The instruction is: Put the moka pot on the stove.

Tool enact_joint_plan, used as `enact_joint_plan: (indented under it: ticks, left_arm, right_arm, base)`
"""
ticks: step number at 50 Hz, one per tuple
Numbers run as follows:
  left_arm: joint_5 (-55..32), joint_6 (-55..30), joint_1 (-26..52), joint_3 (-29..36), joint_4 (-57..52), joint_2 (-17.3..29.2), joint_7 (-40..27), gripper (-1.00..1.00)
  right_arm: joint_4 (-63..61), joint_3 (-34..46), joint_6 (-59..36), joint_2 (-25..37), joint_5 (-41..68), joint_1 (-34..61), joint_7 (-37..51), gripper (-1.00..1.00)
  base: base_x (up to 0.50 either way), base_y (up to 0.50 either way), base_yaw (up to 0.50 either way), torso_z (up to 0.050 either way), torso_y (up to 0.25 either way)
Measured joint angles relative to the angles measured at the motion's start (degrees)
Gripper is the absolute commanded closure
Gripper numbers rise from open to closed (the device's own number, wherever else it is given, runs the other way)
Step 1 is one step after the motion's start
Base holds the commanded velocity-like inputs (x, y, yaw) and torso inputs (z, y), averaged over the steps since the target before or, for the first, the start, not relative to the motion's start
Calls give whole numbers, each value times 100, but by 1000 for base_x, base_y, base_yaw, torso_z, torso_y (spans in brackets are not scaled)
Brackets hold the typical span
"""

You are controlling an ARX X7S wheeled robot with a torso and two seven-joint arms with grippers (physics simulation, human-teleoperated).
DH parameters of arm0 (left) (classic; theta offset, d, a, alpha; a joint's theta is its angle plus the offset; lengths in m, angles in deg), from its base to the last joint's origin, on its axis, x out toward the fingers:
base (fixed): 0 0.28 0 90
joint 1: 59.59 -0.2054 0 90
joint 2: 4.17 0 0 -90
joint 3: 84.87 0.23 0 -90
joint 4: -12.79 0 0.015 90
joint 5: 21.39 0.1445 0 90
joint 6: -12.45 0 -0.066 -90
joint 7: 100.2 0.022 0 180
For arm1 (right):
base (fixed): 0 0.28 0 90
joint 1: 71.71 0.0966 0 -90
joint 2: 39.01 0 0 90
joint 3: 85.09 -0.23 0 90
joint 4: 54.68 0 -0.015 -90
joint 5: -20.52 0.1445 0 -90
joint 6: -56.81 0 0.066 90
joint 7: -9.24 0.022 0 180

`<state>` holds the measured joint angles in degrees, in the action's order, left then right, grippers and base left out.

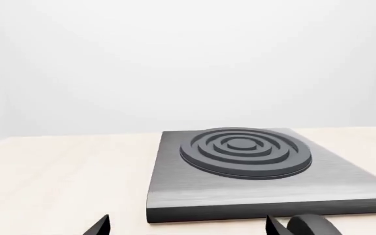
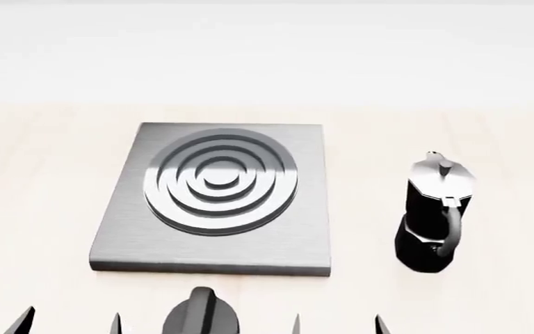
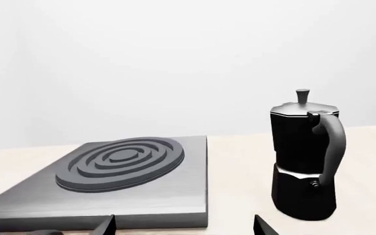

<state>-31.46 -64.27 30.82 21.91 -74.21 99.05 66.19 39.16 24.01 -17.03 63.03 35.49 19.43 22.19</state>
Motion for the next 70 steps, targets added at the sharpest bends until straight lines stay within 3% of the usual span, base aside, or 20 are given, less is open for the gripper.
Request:
enact_joint_plan:
  ticks: [58,70]
  left_arm:
    - [-180,-36,106,143,146,104,-96,-100]
    - [517,-162,81,-794,503,-692,723,-100]
  right_arm:
    - [241,126,137,46,171,56,86,-100]
    - [239,-640,-68,-472,-300,-44,-543,-100]
  base:
    - [0,83,0,0,0]
    - [0,0,0,0,0]
